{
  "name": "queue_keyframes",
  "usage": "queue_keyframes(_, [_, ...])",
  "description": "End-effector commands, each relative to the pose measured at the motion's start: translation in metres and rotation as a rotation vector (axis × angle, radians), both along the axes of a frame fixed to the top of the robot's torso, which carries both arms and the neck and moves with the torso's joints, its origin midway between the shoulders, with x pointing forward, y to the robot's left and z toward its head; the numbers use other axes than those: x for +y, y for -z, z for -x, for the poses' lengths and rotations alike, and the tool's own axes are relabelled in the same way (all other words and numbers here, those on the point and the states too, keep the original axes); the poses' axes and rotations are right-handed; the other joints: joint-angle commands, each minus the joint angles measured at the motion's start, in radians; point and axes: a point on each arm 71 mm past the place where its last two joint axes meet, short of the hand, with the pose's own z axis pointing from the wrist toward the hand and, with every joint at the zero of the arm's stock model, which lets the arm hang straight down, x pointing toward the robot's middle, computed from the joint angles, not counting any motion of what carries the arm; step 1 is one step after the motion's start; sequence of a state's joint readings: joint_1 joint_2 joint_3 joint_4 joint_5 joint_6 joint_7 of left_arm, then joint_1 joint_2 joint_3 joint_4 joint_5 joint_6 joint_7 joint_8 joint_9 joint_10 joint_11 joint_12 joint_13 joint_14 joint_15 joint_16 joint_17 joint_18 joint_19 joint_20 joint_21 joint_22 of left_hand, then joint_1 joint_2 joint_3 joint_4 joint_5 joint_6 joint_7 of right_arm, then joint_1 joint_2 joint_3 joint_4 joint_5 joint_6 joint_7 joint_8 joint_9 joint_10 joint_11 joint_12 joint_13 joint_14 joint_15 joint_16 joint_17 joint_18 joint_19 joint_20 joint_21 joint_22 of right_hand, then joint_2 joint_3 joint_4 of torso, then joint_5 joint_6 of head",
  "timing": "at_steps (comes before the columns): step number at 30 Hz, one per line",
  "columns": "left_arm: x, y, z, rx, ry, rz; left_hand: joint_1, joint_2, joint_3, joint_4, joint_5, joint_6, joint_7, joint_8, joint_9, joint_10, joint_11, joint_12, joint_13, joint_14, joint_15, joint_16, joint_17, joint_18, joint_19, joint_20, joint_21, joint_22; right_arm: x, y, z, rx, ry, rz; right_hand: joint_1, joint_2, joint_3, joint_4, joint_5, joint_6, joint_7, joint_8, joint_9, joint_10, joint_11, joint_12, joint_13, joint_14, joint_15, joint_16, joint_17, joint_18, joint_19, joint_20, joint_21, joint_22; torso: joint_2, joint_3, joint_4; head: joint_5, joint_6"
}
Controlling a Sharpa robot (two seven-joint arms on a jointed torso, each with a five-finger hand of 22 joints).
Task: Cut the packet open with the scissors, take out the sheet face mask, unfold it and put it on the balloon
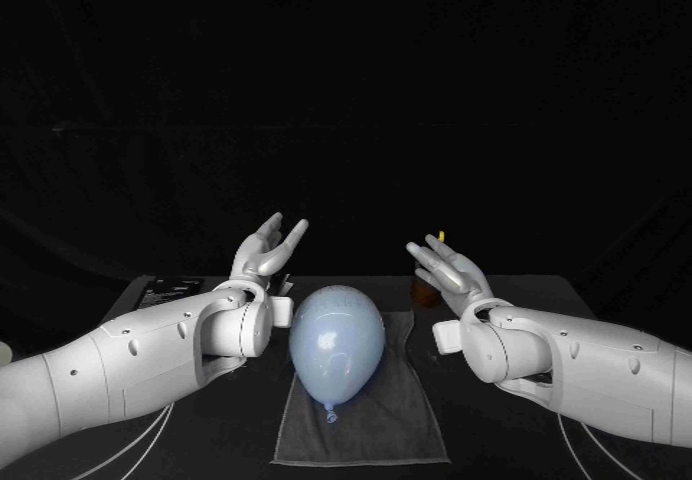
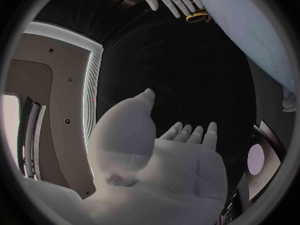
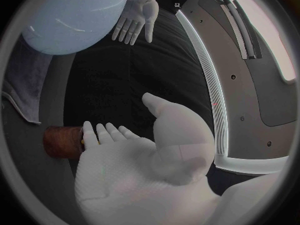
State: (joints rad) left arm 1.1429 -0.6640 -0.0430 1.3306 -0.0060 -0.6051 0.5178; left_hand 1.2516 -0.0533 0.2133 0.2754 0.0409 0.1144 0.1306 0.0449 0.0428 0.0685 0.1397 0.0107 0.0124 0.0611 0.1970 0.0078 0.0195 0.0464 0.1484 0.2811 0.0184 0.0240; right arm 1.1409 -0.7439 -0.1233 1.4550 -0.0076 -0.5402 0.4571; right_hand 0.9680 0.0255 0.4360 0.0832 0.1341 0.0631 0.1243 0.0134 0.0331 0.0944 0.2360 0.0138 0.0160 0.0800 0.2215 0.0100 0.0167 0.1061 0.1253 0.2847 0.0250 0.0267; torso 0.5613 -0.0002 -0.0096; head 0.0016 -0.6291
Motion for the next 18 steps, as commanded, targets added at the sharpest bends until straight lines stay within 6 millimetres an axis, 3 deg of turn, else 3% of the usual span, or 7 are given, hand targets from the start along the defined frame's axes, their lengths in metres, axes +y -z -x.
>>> queue_keyframes(1, [-0.0067, -0.0045, -0.0005, -0.046, 0.086, 0.023, 0.052, 0.0, 0.009, 0.014, 0.007, 0.016, 0.065, 0.006, 0.004, 0.006, 0.014, 0.004, 0.003, 0.003, 0.015, 0.008, 0.003, 0.013, 0.004, 0.016, 0.008, 0.003, 0.0098, 0.0004, -0.001, 0.03, -0.171, -0.038, 0.021, 0.002, 0.01, 0.0, 0.004, 0.009, 0.16, 0.004, 0.003, 0.004, 0.012, 0.004, 0.002, 0.004, 0.012, 0.007, 0.001, 0.016, 0.001, 0.009, 0.005, 0.001, 0.001, -0.0001, -0.0004, 0.0, 0.0])
queue_keyframes(7, [-0.0067, -0.0045, -0.0005, -0.046, 0.086, 0.023, 0.054, 0.0, 0.009, 0.014, 0.007, 0.018, 0.066, 0.007, 0.005, 0.007, 0.016, 0.005, 0.003, 0.004, 0.015, 0.008, 0.003, 0.013, 0.004, 0.016, 0.008, 0.003, 0.0103, 0.0013, -0.0026, 0.039, -0.206, -0.037, 0.023, 0.004, 0.012, -0.004, 0.004, 0.016, 0.164, 0.007, 0.006, 0.014, 0.015, 0.006, 0.003, 0.012, 0.016, 0.009, 0.003, 0.013, 0.001, 0.009, 0.006, 0.001, 0.001, -0.0001, -0.0004, 0.0, 0.0])
queue_keyframes(8, [-0.0055, -0.0059, 0.0026, -0.046, 0.109, 0.036, 0.054, 0.001, 0.009, 0.014, 0.007, 0.019, 0.067, 0.007, 0.005, 0.008, 0.017, 0.005, 0.003, 0.005, 0.016, 0.008, 0.003, 0.012, 0.003, 0.016, 0.008, 0.003, 0.0041, -0.0014, -0.0001, 0.038, -0.219, -0.036, 0.024, 0.005, 0.012, -0.005, 0.005, 0.017, 0.165, 0.007, 0.007, 0.016, 0.016, 0.006, 0.004, 0.013, 0.016, 0.01, 0.004, 0.012, 0.002, 0.009, 0.007, 0.002, 0.001, -0.0011, -0.0009, -0.01, -0.002])
queue_keyframes(12, [-0.0046, -0.0061, 0.0037, -0.042, 0.113, 0.04, 0.056, 0.002, 0.01, 0.014, 0.007, 0.021, 0.07, 0.008, 0.006, 0.011, 0.019, 0.005, 0.004, 0.007, 0.017, 0.009, 0.004, 0.012, 0.003, 0.016, 0.008, 0.003, 0.0035, -0.002, 0.0002, 0.029, -0.218, -0.03, 0.029, 0.007, 0.014, -0.012, 0.006, 0.026, 0.168, 0.01, 0.01, 0.029, 0.02, 0.008, 0.005, 0.028, 0.02, 0.013, 0.007, 0.009, 0.008, 0.008, 0.01, 0.003, 0.001, -0.001, -0.0002, -0.011, -0.003])
queue_keyframes(18, [-0.0014, -0.0069, 0.0063, -0.036, 0.115, 0.049, 0.067, 0.005, 0.012, 0.012, 0.007, 0.036, 0.085, 0.014, 0.011, 0.034, 0.036, 0.009, 0.007, 0.029, 0.025, 0.015, 0.011, 0.012, 0.007, 0.016, 0.011, 0.004, 0.0023, -0.0041, 0.0006, -0.006, -0.215, -0.005, 0.05, 0.011, 0.023, -0.033, 0.014, 0.062, 0.173, 0.024, 0.025, 0.079, 0.026, 0.015, 0.01, 0.079, 0.027, 0.027, 0.018, 0.005, 0.037, 0.009, 0.025, 0.011, 0.002, -0.0012, -0.0012, -0.014, -0.001])
